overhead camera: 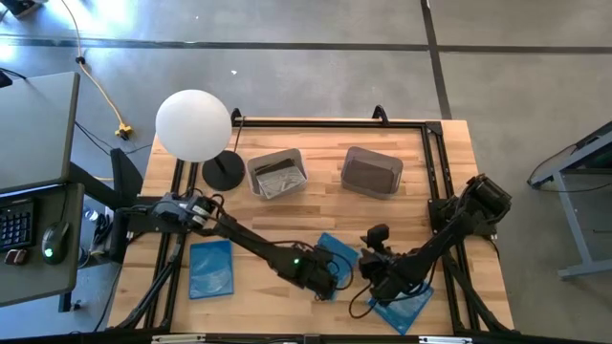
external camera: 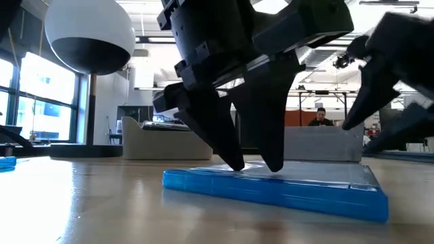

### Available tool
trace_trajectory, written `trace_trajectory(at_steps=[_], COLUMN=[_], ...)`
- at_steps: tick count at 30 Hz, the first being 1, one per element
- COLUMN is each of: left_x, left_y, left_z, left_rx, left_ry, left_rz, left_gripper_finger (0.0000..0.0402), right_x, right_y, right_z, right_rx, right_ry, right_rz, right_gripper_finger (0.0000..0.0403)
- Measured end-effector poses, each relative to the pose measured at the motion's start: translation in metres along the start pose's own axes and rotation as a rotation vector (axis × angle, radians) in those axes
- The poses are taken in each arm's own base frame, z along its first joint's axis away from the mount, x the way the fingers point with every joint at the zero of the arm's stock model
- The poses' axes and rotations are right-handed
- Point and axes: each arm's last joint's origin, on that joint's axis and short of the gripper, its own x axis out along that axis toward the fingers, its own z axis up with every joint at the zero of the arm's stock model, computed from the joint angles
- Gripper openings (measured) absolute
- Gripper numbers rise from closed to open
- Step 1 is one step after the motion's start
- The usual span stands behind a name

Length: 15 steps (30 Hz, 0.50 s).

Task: Pick & place jewel cases by type
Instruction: Put the middle left blue CD case into the black bin

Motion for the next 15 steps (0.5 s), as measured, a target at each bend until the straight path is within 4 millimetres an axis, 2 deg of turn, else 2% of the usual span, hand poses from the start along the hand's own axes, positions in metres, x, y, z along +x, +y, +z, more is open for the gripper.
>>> trace_trajectory(at_steps=[5,11,15], left_x=[-0.003,-0.031,-0.037], left_y=[0.004,0.014,0.02], left_z=[0.005,0.015,0.013], left_rx=[-0.05,-0.038,-0.015], left_ry=[-0.007,-0.024,0.0], left_rz=[0.022,0.121,0.177], left_gripper_finger=[0.0204,0.0204,0.0204], right_x=[-0.016,-0.04,-0.048], right_y=[-0.004,-0.002,0.008], right_z=[0.0,0.0,-0.002], right_rx=[-0.009,-0.002,0.001], right_ry=[-0.042,-0.119,-0.153], right_rz=[0.042,0.121,0.208], right_gripper_finger=[0.0201,0.0201,0.0201])
